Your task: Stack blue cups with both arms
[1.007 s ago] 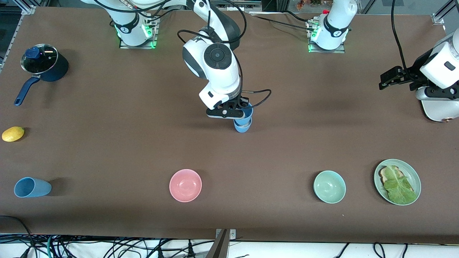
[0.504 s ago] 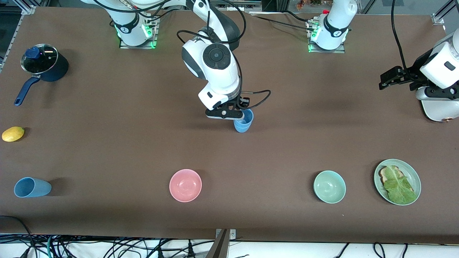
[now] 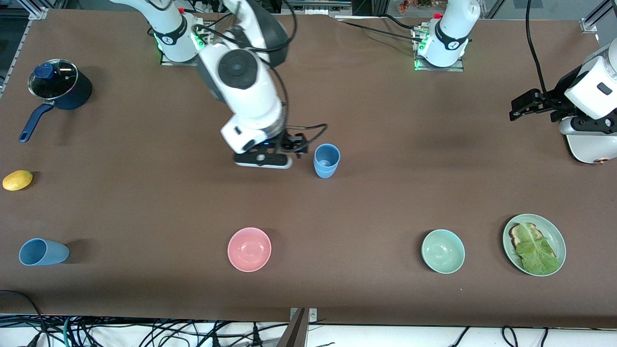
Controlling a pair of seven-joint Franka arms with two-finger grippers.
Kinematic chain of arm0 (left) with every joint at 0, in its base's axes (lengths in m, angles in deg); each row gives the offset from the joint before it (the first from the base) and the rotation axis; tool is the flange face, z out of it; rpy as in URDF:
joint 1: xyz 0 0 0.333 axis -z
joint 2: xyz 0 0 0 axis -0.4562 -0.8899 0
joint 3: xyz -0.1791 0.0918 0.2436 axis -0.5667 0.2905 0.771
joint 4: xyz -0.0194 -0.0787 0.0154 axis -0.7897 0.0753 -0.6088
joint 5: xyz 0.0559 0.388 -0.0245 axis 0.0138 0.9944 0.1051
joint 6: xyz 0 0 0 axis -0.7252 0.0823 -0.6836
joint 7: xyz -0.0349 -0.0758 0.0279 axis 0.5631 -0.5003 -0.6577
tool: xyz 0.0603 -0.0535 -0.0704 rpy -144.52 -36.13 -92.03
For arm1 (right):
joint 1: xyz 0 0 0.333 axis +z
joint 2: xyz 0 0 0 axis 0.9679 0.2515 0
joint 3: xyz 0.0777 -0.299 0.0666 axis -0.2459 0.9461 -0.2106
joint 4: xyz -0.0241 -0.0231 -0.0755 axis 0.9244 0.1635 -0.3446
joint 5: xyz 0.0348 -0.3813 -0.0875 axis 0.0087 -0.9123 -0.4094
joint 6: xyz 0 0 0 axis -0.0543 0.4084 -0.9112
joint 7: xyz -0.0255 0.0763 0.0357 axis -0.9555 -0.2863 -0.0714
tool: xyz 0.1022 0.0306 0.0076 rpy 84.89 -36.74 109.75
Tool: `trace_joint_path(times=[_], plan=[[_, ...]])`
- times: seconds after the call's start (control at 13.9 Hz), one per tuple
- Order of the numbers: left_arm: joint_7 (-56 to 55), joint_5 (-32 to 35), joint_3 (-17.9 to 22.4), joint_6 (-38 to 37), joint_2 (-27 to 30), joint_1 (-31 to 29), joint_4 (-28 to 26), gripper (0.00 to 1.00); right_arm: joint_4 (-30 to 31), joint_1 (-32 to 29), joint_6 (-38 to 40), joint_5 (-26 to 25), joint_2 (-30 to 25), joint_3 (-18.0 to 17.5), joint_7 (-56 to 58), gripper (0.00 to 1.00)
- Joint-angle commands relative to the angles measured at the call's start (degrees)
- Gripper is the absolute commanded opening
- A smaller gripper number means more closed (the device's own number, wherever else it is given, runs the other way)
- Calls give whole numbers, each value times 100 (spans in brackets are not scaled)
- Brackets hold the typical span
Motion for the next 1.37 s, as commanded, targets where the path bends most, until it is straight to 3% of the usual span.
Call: trace_joint_path(times=[0.0, 0.22, 0.72, 1.01, 1.29], plan=[[72, 149, -11, -39, 41, -1, 43, 100, 614, -552, 624, -2, -909, -67, 804, 100], [72, 149, -11, -39, 33, -1, 43, 100, 1158, -1247, 1064, -2, -1648, -67, 1744, 100], [72, 149, -11, -30, 33, -1, 52, 100, 1432, -2732, 1681, -2, -2624, -58, 3583, 100], [72, 149, -11, -30, 41, -1, 43, 100, 1809, -3006, 1725, -37, -3029, -58, 3830, 100], [72, 157, -11, -30, 33, -1, 52, 100, 1828, -3156, 1716, -133, -3100, -41, 3813, 100]])
